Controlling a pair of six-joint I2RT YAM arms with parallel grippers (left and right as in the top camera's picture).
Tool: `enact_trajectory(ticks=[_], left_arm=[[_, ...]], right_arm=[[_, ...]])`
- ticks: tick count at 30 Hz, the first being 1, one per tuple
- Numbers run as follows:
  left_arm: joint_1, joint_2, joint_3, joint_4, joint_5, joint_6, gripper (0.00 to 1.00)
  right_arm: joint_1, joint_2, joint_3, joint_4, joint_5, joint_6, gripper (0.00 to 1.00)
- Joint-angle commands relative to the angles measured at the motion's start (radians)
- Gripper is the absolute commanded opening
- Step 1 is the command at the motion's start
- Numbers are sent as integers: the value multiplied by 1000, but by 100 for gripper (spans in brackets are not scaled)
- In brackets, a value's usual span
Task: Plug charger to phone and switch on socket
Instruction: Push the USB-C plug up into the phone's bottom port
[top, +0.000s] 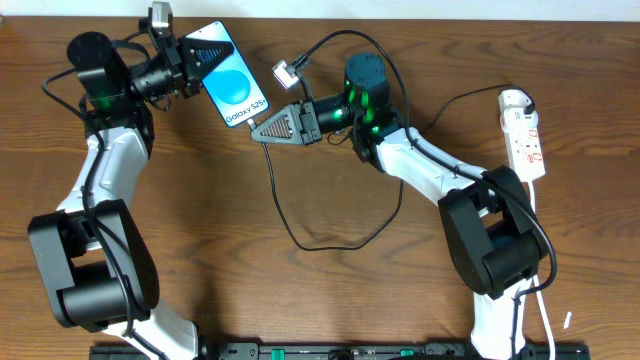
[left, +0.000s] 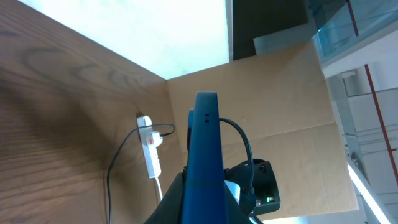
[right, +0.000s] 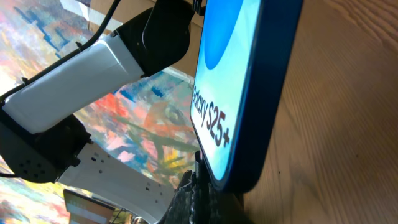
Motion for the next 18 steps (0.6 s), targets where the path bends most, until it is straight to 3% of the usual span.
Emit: enact_trajectory(ticks=[1,18], left_arm=[[-11,-30,4,9,18,-13,8],[-11,-30,4,10,17,-20,7]], right_arm=[[-14,12,2,0,44,5,1],[-23,12,2,0,60,5,1]])
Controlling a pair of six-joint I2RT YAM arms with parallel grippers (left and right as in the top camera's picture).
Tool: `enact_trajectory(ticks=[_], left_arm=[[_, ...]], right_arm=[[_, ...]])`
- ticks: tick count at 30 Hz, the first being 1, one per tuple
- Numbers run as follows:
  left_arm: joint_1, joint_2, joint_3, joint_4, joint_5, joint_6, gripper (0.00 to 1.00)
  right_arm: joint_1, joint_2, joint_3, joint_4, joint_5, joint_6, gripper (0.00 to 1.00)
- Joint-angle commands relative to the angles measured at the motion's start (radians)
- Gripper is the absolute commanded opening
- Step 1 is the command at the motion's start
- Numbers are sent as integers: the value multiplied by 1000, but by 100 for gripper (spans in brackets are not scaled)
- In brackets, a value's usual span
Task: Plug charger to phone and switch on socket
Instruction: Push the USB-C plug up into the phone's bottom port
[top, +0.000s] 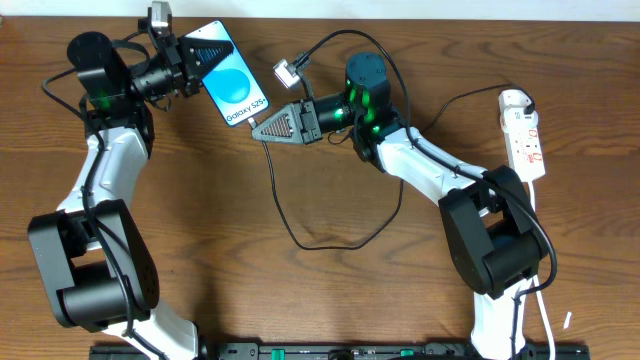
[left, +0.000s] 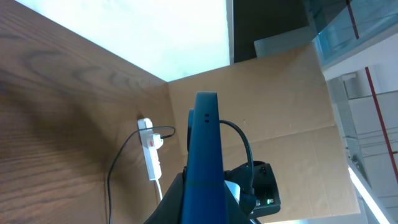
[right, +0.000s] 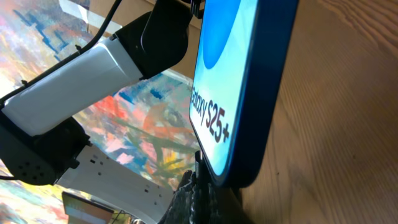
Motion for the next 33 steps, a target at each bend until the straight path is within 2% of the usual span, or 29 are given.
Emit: enact_trajectory(ticks=[1,33], left_arm=[[-11,-30,4,9,29,-19,7],[-11,-30,4,9,38,5,7]], right_arm=[[-20,12,2,1,53,5,1],[-17,12,2,1,68,59,1]])
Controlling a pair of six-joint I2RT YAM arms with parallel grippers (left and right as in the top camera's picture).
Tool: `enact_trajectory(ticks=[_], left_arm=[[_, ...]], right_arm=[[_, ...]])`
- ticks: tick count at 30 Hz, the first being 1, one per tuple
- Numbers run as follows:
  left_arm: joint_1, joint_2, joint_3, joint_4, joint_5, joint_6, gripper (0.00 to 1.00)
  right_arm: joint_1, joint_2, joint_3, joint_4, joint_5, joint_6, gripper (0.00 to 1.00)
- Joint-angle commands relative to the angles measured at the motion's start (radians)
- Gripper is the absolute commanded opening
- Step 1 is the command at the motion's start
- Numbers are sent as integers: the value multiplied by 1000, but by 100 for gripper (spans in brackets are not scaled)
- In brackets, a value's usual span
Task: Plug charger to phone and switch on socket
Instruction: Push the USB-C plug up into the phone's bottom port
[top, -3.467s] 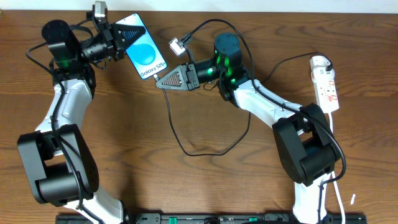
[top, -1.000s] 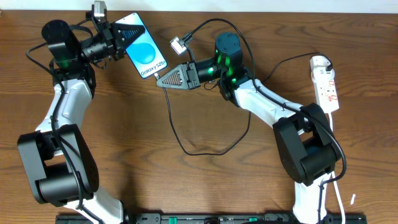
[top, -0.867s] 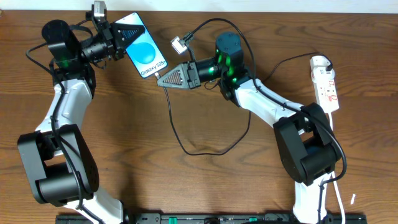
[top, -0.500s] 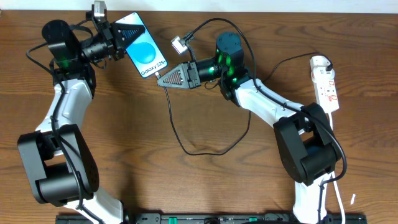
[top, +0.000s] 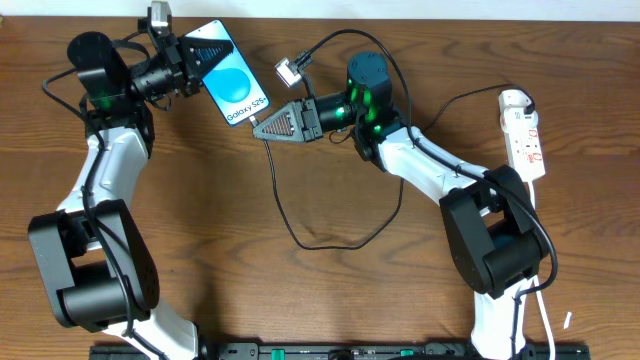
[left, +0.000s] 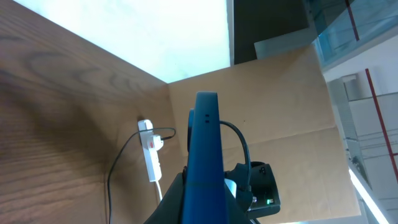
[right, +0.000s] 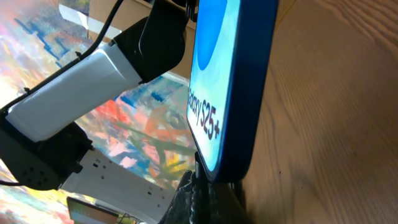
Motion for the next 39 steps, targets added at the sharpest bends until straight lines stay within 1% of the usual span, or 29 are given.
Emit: enact_trajectory(ticks=[1,6,15,33,39], left_arm=[[-11,-30,4,9,45,5,7],[-13,-30,4,9,49,18,7],[-48,-30,4,9,68,82,7],[-48,-30,4,9,105,86,7],[-48,-30,4,9,135,103,8]], right_arm=[[-11,12,2,3,67,25,1],[-10,12,2,3,72,26,1],[-4,12,2,3,86,34,1],[-4,12,2,14,137,58,1],[-4,12,2,27,161,77,1]])
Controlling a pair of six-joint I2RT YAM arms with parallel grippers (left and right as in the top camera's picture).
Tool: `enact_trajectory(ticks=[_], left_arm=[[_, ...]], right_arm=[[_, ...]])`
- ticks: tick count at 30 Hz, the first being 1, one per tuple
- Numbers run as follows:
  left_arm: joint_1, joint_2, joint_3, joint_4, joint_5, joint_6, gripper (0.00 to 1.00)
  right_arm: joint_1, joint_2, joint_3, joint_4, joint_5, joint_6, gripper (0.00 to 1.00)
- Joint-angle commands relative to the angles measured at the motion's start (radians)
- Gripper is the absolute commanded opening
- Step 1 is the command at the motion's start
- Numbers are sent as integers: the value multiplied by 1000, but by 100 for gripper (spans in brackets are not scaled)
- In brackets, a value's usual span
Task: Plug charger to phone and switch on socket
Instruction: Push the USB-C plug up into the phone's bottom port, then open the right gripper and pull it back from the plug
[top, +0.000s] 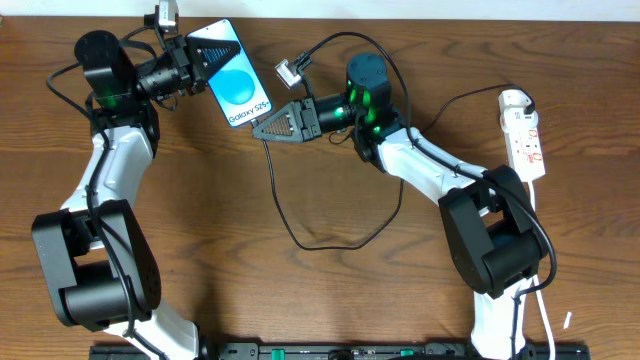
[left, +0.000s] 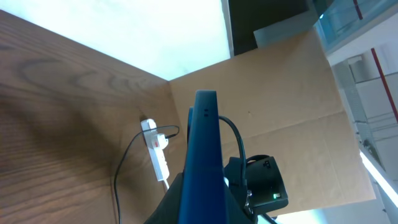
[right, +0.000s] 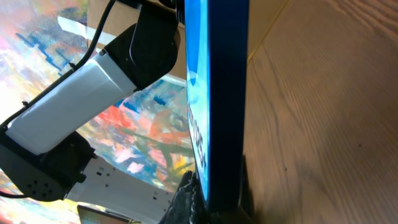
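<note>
A blue phone (top: 240, 85) with "Galaxy S25+" on its lit screen is held off the table at the top left, my left gripper (top: 212, 55) shut on its upper end. My right gripper (top: 258, 128) sits right at the phone's lower end, shut on the plug of the black charger cable (top: 300, 243); the plug itself is hidden. In the right wrist view the phone (right: 224, 93) stands edge-on just above my fingers (right: 193, 202). In the left wrist view the phone (left: 202, 143) also shows edge-on. The white socket strip (top: 525, 130) lies at the far right.
The charger cable loops over the middle of the table. A USB adapter (top: 288, 71) on it lies behind my right gripper. The strip's white lead (top: 545, 300) runs down the right edge. The strip (left: 155, 155) also shows beyond the phone in the left wrist view.
My left gripper and the phone have shifted slightly right and turned. In the right wrist view the phone now stands edge-on over my fingers instead of showing its screen. The right gripper stays at the phone's lower end.
At every earlier moment my left gripper held the phone up at the top left and my right gripper held the cable end close under its lower edge. The gap changed little. Now the phone's lower end lines up with the right fingers.
</note>
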Motion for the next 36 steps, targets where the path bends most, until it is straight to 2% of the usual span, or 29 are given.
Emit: enact_trajectory(ticks=[1,19,23,27,28,30,36], left_arm=[[-23,-30,4,1,127,22,7],[-23,-30,4,2,133,36,8],[-23,-30,4,2,133,36,7],[-23,-30,4,2,133,36,7],[-23,-30,4,2,130,36,8],[-23,-30,4,1,126,36,7],[-20,-30,4,2,126,36,7]], right_arm=[[-7,10,9,21,148,24,1],[-8,10,9,72,142,48,1],[-8,10,9,72,126,48,27],[-8,10,9,72,102,48,66],[-8,10,9,72,93,48,85],[-8,10,9,72,85,48,99],[-11,10,9,73,67,48,99]])
